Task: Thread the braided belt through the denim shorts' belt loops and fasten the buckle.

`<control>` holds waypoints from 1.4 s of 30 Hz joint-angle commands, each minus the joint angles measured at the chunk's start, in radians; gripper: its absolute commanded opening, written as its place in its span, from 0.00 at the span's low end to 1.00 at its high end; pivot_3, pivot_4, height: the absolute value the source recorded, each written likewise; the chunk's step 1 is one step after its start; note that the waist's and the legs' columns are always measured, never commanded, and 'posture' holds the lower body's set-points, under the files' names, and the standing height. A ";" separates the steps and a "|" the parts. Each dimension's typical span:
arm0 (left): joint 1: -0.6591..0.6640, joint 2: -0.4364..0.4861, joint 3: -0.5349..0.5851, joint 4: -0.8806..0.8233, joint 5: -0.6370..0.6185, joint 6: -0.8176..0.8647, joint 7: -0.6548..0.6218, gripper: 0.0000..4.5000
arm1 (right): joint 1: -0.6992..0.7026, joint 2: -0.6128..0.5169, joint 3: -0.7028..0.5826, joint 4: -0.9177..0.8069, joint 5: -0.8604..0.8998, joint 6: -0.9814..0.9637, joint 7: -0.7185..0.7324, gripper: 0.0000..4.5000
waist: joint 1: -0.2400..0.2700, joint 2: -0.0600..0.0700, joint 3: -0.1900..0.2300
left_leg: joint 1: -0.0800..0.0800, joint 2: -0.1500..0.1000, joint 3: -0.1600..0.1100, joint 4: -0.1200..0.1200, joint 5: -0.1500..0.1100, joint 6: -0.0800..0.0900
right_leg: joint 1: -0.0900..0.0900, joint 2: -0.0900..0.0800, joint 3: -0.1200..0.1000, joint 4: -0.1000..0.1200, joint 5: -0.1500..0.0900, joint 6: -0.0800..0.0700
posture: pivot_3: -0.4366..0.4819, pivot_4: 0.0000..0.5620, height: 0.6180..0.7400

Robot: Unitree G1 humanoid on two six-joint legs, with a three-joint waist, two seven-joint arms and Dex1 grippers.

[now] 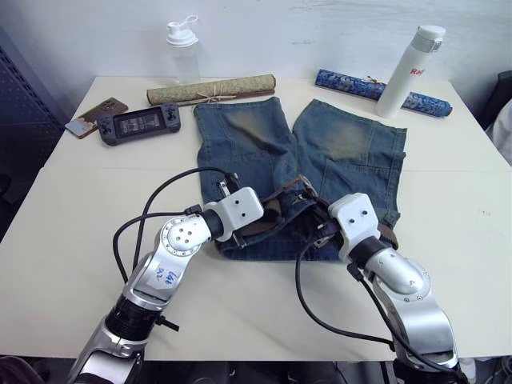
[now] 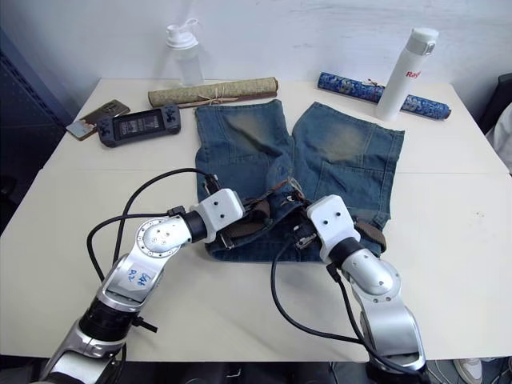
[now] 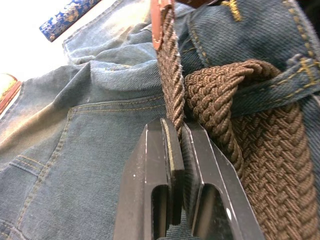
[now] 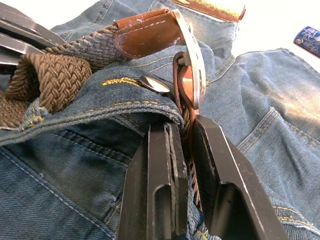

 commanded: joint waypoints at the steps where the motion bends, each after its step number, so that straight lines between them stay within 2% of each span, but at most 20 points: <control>1: -0.022 -0.021 0.001 -0.037 -0.002 -0.030 0.003 0.00 | -0.013 -0.054 0.067 -0.049 -0.010 -0.019 0.033 0.01 | 0.000 0.000 0.000 | 0.000 0.000 0.000 0.000 0.000 0.000 | 0.000 0.000 0.000 0.000 0.000 0.000 | 0.48 0.27 0.82; 6: -0.036 -0.032 -0.013 -0.023 0.008 -0.049 0.002 0.00 | -0.030 -0.138 0.141 -0.041 -0.055 -0.008 0.055 0.01 | 0.000 0.000 0.000 | 0.000 0.000 0.000 0.000 0.000 0.000 | 0.000 0.000 0.000 0.000 0.000 0.000 | 0.48 0.27 0.82; 16: 0.002 0.007 -0.016 -0.050 -0.014 -0.076 -0.089 0.00 | -0.071 -0.133 0.104 -0.022 -0.070 0.017 0.006 0.01 | 0.000 0.000 0.000 | 0.000 0.000 0.001 0.000 0.000 0.000 | 0.000 0.000 0.000 0.000 0.000 0.000 | 0.48 0.27 0.82; 20: 0.008 0.002 0.031 -0.078 -0.049 0.041 -0.102 0.00 | -0.086 -0.197 0.129 0.001 -0.171 -0.066 -0.022 0.01 | 0.000 0.000 0.000 | 0.000 0.000 0.001 0.001 0.000 0.000 | 0.000 0.000 0.000 0.000 0.000 0.000 | 0.48 0.27 0.82; 24: -0.011 -0.039 0.059 -0.093 -0.051 0.122 -0.053 0.00 | -0.081 -0.243 0.184 0.022 -0.270 -0.169 -0.050 0.01 | 0.001 0.000 0.000 | 0.000 0.000 0.001 0.001 0.000 0.000 | 0.000 0.000 0.000 0.000 0.000 0.000 | 0.48 0.27 0.82; 29: -0.011 -0.004 0.036 -0.062 0.031 0.026 -0.012 0.00 | -0.056 -0.212 0.215 0.021 -0.282 -0.190 -0.044 0.01 | 0.000 0.000 0.000 | 0.000 0.000 0.001 0.001 0.000 0.000 | 0.000 0.000 0.000 0.000 0.000 0.000 | 0.48 0.27 0.82; 34: 0.004 0.046 0.016 -0.009 0.135 -0.209 0.068 0.00 | -0.051 -0.191 0.209 0.019 -0.260 -0.193 -0.016 0.01 | -0.001 0.000 0.000 | 0.000 0.001 0.001 0.001 0.000 0.000 | 0.000 0.000 0.000 0.000 0.000 0.000 | 0.48 0.27 0.82; 40: 0.036 0.006 0.027 0.032 0.118 -0.280 0.090 0.00 | -0.058 -0.193 0.211 0.020 -0.282 -0.197 0.005 0.01 | 0.000 0.000 0.000 | 0.000 0.001 0.001 0.001 0.000 0.000 | 0.000 0.000 0.000 0.000 0.000 0.000 | 0.48 0.27 0.82; 42: 0.027 -0.036 0.015 0.051 0.109 -0.264 0.094 0.00 | -0.058 -0.200 0.230 0.021 -0.300 -0.209 0.014 0.01 | 0.000 0.000 0.000 | 0.000 0.001 0.001 0.001 0.000 0.000 | 0.000 0.000 0.000 0.000 0.000 0.000 | 0.48 0.27 0.82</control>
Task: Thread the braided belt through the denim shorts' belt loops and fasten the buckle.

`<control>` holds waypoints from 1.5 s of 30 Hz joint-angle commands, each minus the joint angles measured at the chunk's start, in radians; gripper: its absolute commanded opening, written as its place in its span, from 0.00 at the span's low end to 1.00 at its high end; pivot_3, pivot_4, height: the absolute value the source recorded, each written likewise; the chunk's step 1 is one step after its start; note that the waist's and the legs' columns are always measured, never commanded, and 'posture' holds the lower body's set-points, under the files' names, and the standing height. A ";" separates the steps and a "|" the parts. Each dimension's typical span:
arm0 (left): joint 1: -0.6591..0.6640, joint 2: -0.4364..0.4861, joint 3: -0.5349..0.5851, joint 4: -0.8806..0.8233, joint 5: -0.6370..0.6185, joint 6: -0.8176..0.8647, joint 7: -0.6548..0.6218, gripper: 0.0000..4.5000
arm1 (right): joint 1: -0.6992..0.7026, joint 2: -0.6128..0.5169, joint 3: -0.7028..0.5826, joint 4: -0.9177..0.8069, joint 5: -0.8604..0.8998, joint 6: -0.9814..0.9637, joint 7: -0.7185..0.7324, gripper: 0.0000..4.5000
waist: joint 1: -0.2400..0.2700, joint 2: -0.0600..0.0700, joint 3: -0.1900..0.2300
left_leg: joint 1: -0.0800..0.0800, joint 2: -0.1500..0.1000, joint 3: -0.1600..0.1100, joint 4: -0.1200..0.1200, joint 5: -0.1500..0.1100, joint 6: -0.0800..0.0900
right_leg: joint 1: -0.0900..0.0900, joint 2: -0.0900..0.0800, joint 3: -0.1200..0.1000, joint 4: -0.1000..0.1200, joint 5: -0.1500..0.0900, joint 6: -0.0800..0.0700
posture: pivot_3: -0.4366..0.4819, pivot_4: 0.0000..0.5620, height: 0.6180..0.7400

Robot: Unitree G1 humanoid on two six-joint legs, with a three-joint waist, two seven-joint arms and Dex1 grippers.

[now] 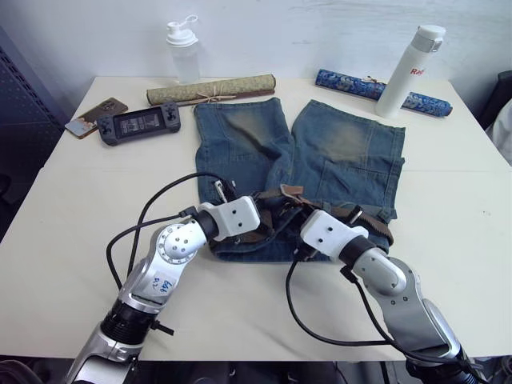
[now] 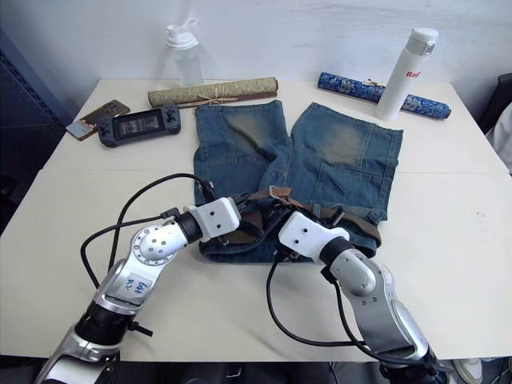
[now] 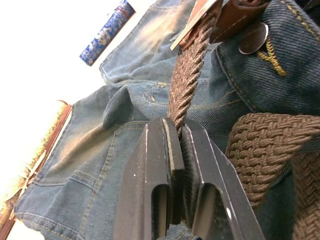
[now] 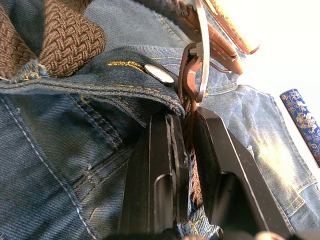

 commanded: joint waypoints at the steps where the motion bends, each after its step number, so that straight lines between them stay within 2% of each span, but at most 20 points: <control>1: -0.022 -0.064 -0.010 0.000 -0.024 -0.002 0.013 0.00 | -0.013 0.000 0.035 -0.028 -0.022 -0.040 0.021 0.01 | 0.001 0.000 0.000 | 0.000 0.000 0.000 0.000 0.000 0.000 | 0.000 0.000 0.000 0.000 0.000 0.000 | 0.48 0.27 0.82; 8: -0.062 -0.184 -0.025 0.055 -0.061 0.031 0.003 0.00 | -0.009 -0.008 0.103 -0.001 -0.105 -0.042 0.044 0.01 | 0.001 0.000 0.000 | 0.000 0.000 0.000 0.001 0.000 0.000 | 0.000 0.000 0.000 0.003 0.000 0.000 | 0.48 0.27 0.82; 14: -0.039 -0.196 -0.023 0.058 -0.073 0.035 -0.016 0.00 | 0.013 0.009 0.078 0.009 -0.115 -0.032 0.034 0.01 | 0.001 0.000 0.000 | 0.000 0.000 0.000 0.001 0.000 0.000 | 0.000 0.000 0.000 0.006 0.000 0.000 | 0.48 0.27 0.82; 16: -0.040 -0.196 -0.024 0.059 -0.073 0.036 -0.017 0.00 | 0.019 0.031 0.046 0.000 -0.099 -0.027 0.017 0.23 | 0.001 0.000 0.000 | 0.000 0.000 0.000 0.001 0.000 0.000 | 0.000 0.000 0.000 0.006 0.000 0.000 | 0.48 0.27 0.82; 18: -0.040 -0.196 -0.024 0.064 -0.075 0.039 -0.017 0.00 | 0.028 0.056 0.015 -0.016 -0.073 -0.014 0.017 0.39 | 0.001 0.000 0.000 | 0.000 0.000 0.000 0.001 0.000 0.000 | 0.000 0.000 0.000 0.006 0.000 0.000 | 0.48 0.27 0.82; 21: -0.037 -0.203 -0.021 0.073 -0.087 0.057 -0.020 0.00 | 0.052 0.089 -0.037 -0.045 -0.025 0.016 0.022 0.72 | 0.002 0.000 0.000 | 0.000 0.000 0.000 0.001 0.000 0.000 | 0.000 0.000 0.000 0.006 0.000 0.000 | 0.48 0.27 0.82; 24: -0.040 -0.204 -0.029 0.080 -0.092 0.062 -0.034 0.00 | 0.079 0.127 -0.114 -0.094 0.038 0.066 0.026 0.99 | 0.004 0.000 0.000 | 0.000 0.000 0.000 0.002 0.000 0.000 | 0.001 0.000 0.000 0.006 0.000 0.000 | 0.48 0.27 0.82; 28: -0.043 -0.207 -0.039 0.099 -0.093 0.067 -0.047 0.00 | 0.097 0.170 -0.267 -0.183 0.159 0.137 0.042 0.99 | 0.004 0.000 0.000 | 0.000 0.000 0.000 0.001 0.000 0.000 | 0.001 0.000 0.000 0.006 0.000 0.000 | 0.48 0.27 0.82; 32: -0.047 -0.211 -0.038 0.109 -0.098 0.070 -0.055 0.00 | 0.077 0.133 -0.361 -0.223 0.218 0.120 0.062 0.99 | 0.003 0.000 0.000 | 0.000 0.000 0.000 0.001 0.000 0.001 | 0.001 0.000 0.000 0.006 0.000 0.000 | 0.48 0.27 0.82; 37: -0.056 -0.214 -0.045 0.121 -0.091 0.057 -0.056 0.00 | 0.039 -0.040 -0.312 -0.191 0.157 -0.035 0.115 0.99 | 0.003 0.000 0.000 | 0.001 0.000 0.000 0.001 0.000 0.001 | 0.000 0.000 0.000 0.006 0.000 0.000 | 0.48 0.27 0.82; 41: -0.065 -0.212 -0.048 0.127 -0.082 0.042 -0.049 0.00 | -0.006 -0.194 -0.215 -0.073 -0.022 -0.157 0.109 0.99 | 0.003 0.000 0.000 | 0.001 0.000 0.001 0.002 0.000 0.001 | 0.000 0.000 0.000 0.006 0.000 0.000 | 0.48 0.27 0.82; 45: -0.067 -0.207 -0.055 0.125 -0.074 0.022 -0.046 0.00 | -0.037 -0.237 -0.155 0.019 -0.089 -0.234 0.103 0.99 | 0.004 0.000 0.000 | 0.001 0.000 0.001 0.002 0.000 0.001 | 0.001 0.000 0.000 0.005 0.000 0.000 | 0.48 0.27 0.82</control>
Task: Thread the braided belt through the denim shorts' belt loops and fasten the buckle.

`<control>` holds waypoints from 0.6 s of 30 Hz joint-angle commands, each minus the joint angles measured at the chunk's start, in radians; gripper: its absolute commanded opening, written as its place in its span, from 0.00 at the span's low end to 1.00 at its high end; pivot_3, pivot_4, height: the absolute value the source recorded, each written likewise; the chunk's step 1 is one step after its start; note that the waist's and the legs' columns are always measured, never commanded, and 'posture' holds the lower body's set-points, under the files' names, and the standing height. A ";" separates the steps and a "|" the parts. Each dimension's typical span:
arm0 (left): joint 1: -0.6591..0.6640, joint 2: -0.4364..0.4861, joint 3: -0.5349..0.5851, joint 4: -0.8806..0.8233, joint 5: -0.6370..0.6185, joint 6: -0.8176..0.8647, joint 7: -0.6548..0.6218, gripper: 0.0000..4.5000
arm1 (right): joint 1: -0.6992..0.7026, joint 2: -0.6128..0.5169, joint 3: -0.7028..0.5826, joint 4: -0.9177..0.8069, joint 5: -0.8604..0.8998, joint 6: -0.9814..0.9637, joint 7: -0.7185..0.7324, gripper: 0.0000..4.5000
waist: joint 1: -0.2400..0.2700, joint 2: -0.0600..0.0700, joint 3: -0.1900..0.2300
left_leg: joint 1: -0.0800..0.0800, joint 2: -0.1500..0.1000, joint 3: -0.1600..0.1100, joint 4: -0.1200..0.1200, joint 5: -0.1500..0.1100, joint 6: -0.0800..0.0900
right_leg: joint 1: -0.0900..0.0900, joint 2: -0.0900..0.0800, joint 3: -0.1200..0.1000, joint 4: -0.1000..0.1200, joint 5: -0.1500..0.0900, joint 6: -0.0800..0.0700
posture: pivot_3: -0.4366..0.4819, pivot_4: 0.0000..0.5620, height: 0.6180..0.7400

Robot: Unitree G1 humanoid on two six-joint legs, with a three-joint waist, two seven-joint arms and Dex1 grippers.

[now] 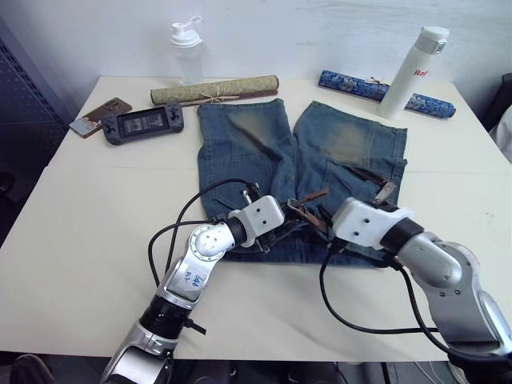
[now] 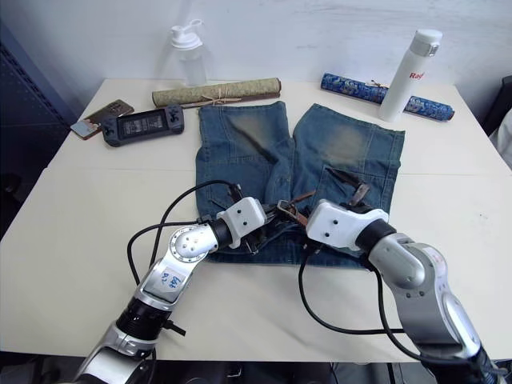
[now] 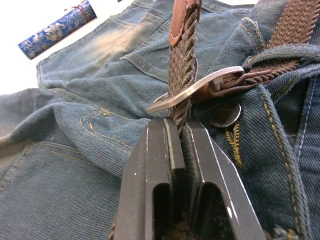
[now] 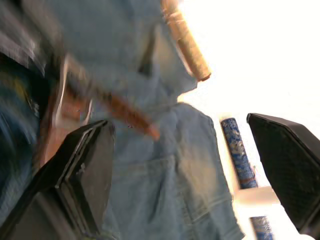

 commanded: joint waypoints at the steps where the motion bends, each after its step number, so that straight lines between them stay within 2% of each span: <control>1: -0.017 0.001 -0.008 -0.024 0.007 -0.038 0.008 0.00 | -0.021 -0.022 0.032 0.041 -0.060 -0.090 -0.007 0.99 | 0.000 0.000 0.000 | 0.000 0.000 0.000 0.000 0.000 0.000 | 0.000 0.000 0.000 0.000 0.000 0.000 | 0.48 0.27 0.82; 9: -0.019 0.027 -0.020 -0.023 0.047 -0.085 0.020 0.00 | -0.060 -0.009 0.049 0.124 -0.085 -0.167 -0.002 0.99 | 0.000 0.000 0.000 | 0.000 0.000 0.000 0.001 0.000 0.000 | 0.000 0.000 0.000 0.000 0.000 0.000 | 0.48 0.27 0.82; 10: -0.018 0.033 -0.025 -0.023 0.057 -0.093 0.020 0.00 | -0.062 -0.006 0.049 0.127 -0.086 -0.171 0.000 0.87 | 0.000 0.000 0.000 | 0.000 0.000 0.000 0.000 0.000 0.000 | 0.000 0.000 0.000 0.000 0.000 0.000 | 0.48 0.27 0.82; 11: -0.017 0.035 -0.026 -0.023 0.061 -0.096 0.020 0.00 | -0.064 -0.004 0.050 0.128 -0.088 -0.176 0.001 0.81 | 0.000 0.000 0.000 | 0.000 0.000 0.000 0.000 0.000 0.000 | 0.000 0.000 0.000 0.000 0.000 0.000 | 0.48 0.27 0.82; 14: -0.014 0.034 -0.024 -0.023 0.068 -0.093 0.024 0.00 | -0.068 0.003 0.056 0.126 -0.092 -0.191 0.005 0.52 | -0.001 0.000 0.000 | 0.000 0.000 0.000 0.000 0.000 0.000 | 0.001 0.000 0.000 0.001 0.000 0.000 | 0.48 0.27 0.82; 18: -0.017 0.033 -0.023 -0.021 0.075 -0.096 0.025 0.00 | -0.068 0.017 0.066 0.118 -0.099 -0.192 0.012 0.10 | -0.001 0.000 0.000 | 0.000 0.000 0.000 0.001 0.000 0.000 | 0.001 0.000 0.000 0.001 0.000 0.000 | 0.48 0.27 0.82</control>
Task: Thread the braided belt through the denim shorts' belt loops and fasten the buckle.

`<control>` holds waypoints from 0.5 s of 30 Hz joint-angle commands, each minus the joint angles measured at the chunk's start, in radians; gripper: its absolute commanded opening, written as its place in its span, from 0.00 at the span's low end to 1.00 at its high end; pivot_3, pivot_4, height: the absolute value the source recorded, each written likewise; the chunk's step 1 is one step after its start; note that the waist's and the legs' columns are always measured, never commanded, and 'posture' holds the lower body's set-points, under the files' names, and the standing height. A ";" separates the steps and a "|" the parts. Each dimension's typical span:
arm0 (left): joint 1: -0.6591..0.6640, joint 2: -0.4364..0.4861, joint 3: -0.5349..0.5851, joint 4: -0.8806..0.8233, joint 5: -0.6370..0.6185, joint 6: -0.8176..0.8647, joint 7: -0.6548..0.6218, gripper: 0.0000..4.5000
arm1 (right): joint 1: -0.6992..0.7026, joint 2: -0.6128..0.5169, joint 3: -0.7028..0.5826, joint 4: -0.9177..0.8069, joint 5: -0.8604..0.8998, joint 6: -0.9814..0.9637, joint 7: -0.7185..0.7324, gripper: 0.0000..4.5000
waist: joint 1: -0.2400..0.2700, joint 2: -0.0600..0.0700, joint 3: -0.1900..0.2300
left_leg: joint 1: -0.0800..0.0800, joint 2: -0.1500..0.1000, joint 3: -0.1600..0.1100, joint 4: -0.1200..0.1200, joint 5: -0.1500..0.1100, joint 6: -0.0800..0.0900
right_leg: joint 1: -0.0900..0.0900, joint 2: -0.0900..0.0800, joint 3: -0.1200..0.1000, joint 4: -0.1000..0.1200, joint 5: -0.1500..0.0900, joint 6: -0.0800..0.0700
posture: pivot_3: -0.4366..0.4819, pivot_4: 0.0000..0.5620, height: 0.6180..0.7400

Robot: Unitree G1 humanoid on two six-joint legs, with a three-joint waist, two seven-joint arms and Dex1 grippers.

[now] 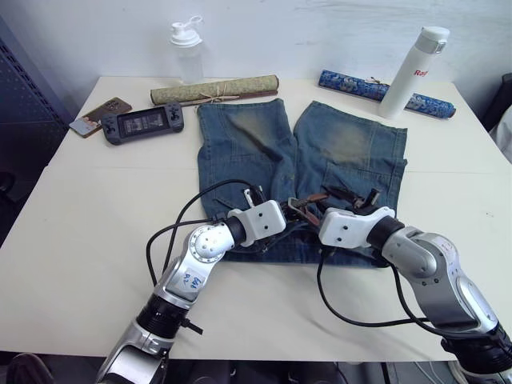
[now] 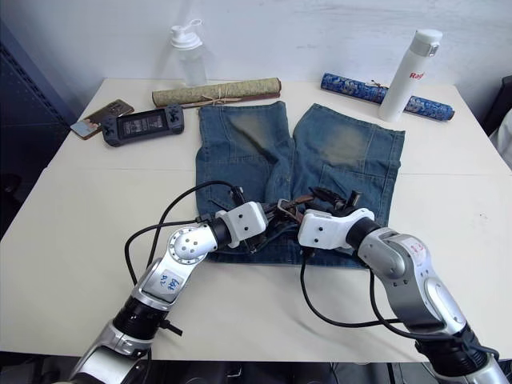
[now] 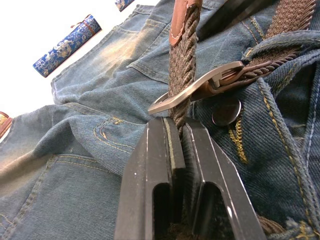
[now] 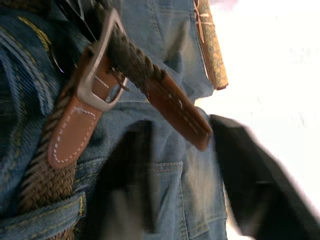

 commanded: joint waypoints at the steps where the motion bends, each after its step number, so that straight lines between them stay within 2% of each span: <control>1: -0.016 -0.004 -0.007 -0.020 0.007 -0.024 0.008 0.00 | -0.011 0.016 0.007 -0.037 -0.011 -0.018 0.008 0.01 | 0.000 0.000 0.000 | 0.000 0.000 0.000 0.000 0.000 0.000 | 0.000 0.000 0.000 0.000 0.000 0.000 | 0.48 0.27 0.82; 6: -0.022 -0.008 -0.003 -0.011 0.009 -0.027 0.015 0.00 | -0.004 0.035 0.010 -0.043 -0.018 -0.005 0.011 0.01 | 0.000 0.000 0.000 | 0.000 0.000 0.000 0.000 0.000 0.000 | 0.000 0.000 0.000 0.000 0.000 0.000 | 0.48 0.27 0.82; 8: -0.019 -0.014 0.007 -0.014 -0.014 -0.030 0.008 0.18 | -0.002 0.045 0.006 -0.040 -0.025 0.006 0.007 0.00 | 0.000 0.000 0.000 | 0.000 0.000 0.000 0.000 0.000 0.000 | 0.000 0.000 0.000 0.000 0.000 0.000 | 0.48 0.27 0.82; 9: -0.019 -0.016 0.010 -0.016 -0.026 -0.030 0.000 0.22 | -0.002 0.048 0.004 -0.038 -0.029 0.011 0.006 0.00 | 0.000 0.000 0.000 | 0.000 0.000 0.000 0.000 0.000 0.000 | 0.000 0.000 0.000 0.000 0.000 0.000 | 0.48 0.27 0.82; 11: -0.019 -0.021 0.019 -0.024 -0.045 -0.021 -0.010 0.42 | 0.000 0.059 -0.005 -0.033 -0.025 0.017 0.003 0.00 | 0.000 0.000 0.000 | 0.000 0.000 0.000 0.000 0.000 0.000 | 0.000 0.000 0.000 0.000 0.000 0.000 | 0.48 0.27 0.82; 14: -0.002 -0.019 0.068 -0.071 -0.139 0.021 -0.057 0.72 | 0.002 0.064 -0.023 -0.026 -0.011 0.015 0.002 0.00 | 0.000 0.000 0.000 | 0.000 0.000 0.000 0.000 0.000 0.000 | 0.000 0.000 0.000 0.000 0.000 0.000 | 0.48 0.27 0.82; 15: 0.012 -0.006 0.093 -0.092 -0.184 0.023 -0.084 0.72 | 0.003 0.060 -0.036 -0.023 0.005 0.003 0.002 0.00 | -0.001 0.000 0.000 | 0.000 0.000 0.000 0.000 0.000 0.000 | 0.000 0.000 0.000 0.000 0.000 0.000 | 0.48 0.27 0.82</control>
